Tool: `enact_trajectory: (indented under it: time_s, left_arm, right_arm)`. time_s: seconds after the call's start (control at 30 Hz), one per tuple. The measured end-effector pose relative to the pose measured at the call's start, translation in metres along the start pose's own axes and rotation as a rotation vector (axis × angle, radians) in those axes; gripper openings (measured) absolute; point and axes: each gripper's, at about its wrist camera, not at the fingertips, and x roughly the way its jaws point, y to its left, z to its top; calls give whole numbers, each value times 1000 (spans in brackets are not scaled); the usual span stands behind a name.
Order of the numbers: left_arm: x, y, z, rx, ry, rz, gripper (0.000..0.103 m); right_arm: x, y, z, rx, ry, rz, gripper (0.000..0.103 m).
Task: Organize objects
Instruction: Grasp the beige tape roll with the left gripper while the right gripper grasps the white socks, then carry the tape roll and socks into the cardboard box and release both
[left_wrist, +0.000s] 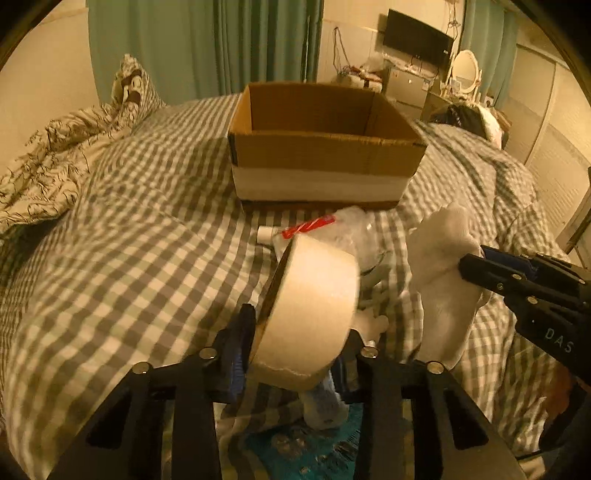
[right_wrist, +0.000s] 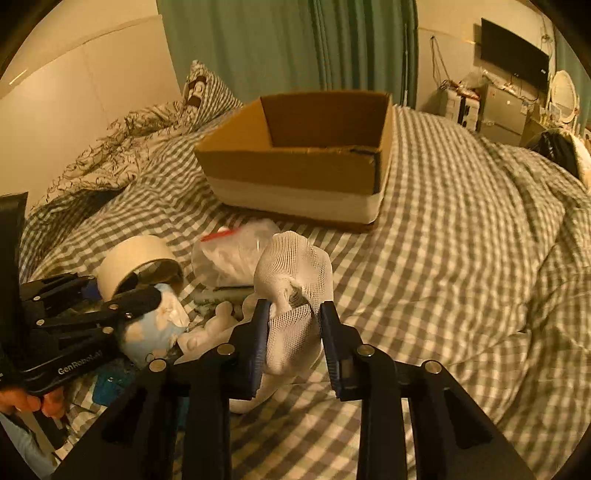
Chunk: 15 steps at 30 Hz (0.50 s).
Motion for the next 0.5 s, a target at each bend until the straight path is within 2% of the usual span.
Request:
enact_trajectory:
  time_s: [0.2, 0.27, 0.5]
  left_arm:
    - [-29, -3, 7, -9, -59, -27, 35]
    - [-37, -4, 11, -4, -77, -22, 22]
    - [-53, -12, 24, 29, -116, -10, 18]
  right_arm:
    - [-26, 3, 1, -6, -39, -10, 27]
    - [-32, 5, 2, -9, -48, -14, 27]
    - [-56, 5, 6, -17, -97, -27, 27]
